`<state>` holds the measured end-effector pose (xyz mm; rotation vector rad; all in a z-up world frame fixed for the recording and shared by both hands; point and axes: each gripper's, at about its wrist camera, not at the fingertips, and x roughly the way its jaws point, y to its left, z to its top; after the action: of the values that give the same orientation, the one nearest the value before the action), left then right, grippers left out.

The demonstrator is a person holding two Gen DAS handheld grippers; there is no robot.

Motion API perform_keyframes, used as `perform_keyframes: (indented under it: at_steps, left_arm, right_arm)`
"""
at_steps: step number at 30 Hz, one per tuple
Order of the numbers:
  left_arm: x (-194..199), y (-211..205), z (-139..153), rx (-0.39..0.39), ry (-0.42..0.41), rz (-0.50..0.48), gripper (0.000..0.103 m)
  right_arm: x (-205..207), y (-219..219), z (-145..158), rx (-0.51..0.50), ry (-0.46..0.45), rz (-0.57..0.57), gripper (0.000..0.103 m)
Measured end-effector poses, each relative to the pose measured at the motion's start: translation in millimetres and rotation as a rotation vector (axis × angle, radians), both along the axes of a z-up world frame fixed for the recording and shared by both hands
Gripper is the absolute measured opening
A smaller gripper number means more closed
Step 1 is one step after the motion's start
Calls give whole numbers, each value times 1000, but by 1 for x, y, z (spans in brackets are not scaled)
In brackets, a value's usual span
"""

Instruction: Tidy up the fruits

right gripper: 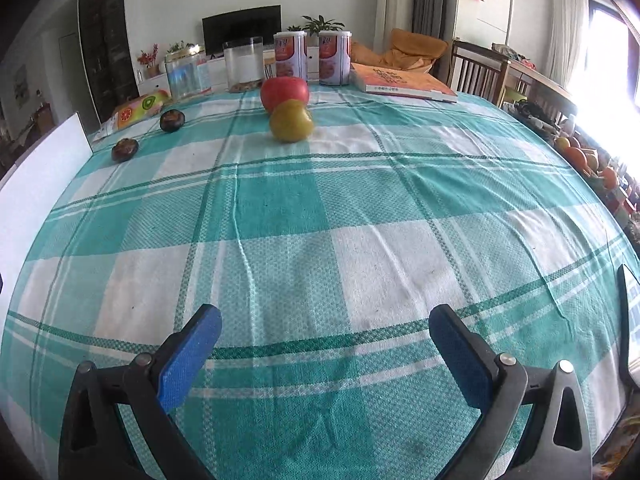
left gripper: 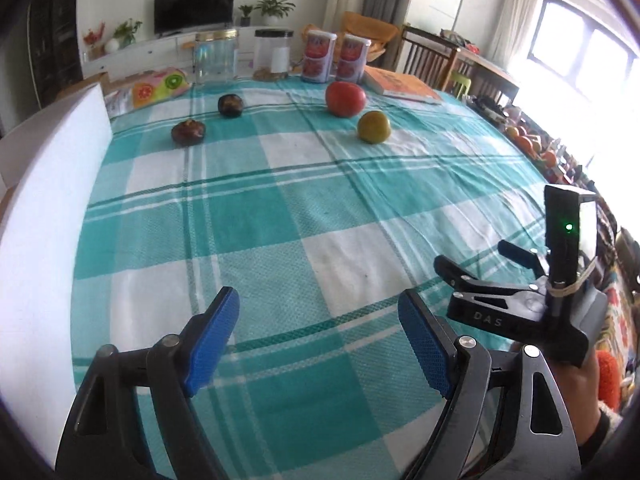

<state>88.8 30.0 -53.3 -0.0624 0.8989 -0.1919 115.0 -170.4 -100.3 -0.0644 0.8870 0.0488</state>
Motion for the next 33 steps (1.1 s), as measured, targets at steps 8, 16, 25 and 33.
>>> perform_keyframes:
  at_steps: [8, 16, 25, 33]
  left_arm:
    - [31, 18, -46, 104, 37, 98, 84]
    - [30, 14, -49, 133, 9, 87, 89]
    - [32, 14, -50, 134, 12, 84, 91]
    - [32, 14, -50, 134, 12, 84, 91]
  right_arm:
    - [2, 1, -5, -6, 33, -14, 103]
    - [3, -2, -7, 26, 48, -19, 103]
    - [3, -2, -6, 26, 48, -20, 103]
    - [3, -2, -6, 26, 48, -19, 103]
